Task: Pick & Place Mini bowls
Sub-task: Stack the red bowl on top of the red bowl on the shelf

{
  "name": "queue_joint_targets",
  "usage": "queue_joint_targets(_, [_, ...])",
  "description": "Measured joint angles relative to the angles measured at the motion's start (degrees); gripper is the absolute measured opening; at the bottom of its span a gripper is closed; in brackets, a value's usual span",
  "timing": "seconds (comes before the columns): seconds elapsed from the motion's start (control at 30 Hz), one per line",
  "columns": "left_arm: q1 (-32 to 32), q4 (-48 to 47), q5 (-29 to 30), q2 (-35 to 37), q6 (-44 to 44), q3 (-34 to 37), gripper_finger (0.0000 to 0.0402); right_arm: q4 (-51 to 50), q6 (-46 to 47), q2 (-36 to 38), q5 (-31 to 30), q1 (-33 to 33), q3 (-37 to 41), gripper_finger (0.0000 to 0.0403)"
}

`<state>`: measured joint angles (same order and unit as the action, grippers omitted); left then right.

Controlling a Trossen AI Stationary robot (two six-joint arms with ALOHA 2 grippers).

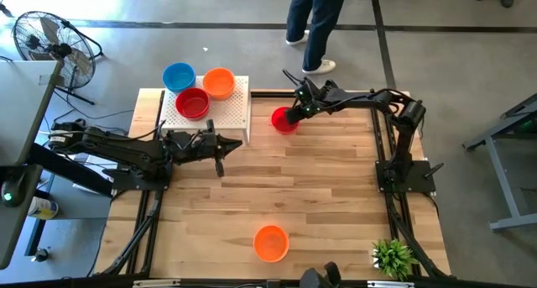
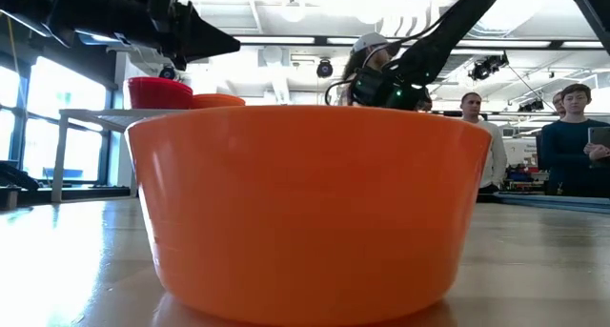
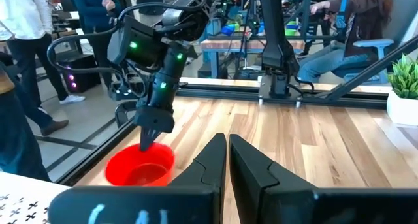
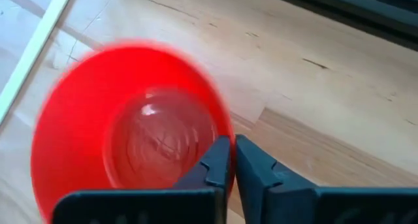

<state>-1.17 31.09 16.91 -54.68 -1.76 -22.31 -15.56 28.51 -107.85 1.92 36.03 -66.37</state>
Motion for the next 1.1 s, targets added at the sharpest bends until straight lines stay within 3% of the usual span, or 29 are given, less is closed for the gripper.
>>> queue_joint_targets(0.3, [0.0,-0.5,-1.1,0.0,0.1,0.0,0.0016,-0.8,-2.0,1.6,1.4,0.0,0.1,0.0003])
queue_joint_targets(0.47, [0.0,-1.4,-2.1,0.0,-0.1,0.0,0.0016,-6.2,-3.4,8.8,0.5,-1.2,0.0,0.0004])
queue_joint_targets(0.63, [0.0,-3.0,-3.8,0.0,-1.3,-0.2,0.0016,-14.2,-1.8,16.3,-4.0,-6.9,0.0,0.0004])
queue_joint_targets(0.87, [-3.2,-15.6,-4.0,-0.6,-2.7,-5.3,0.0017,-15.1,3.1,17.7,-5.9,-17.3,0.0,0.0006])
queue_joint_targets(1.1, [-9.6,-31.2,0.4,-5.0,-3.9,-14.7,0.0017,-11.0,6.2,16.8,-8.2,-23.0,0.0,0.0006])
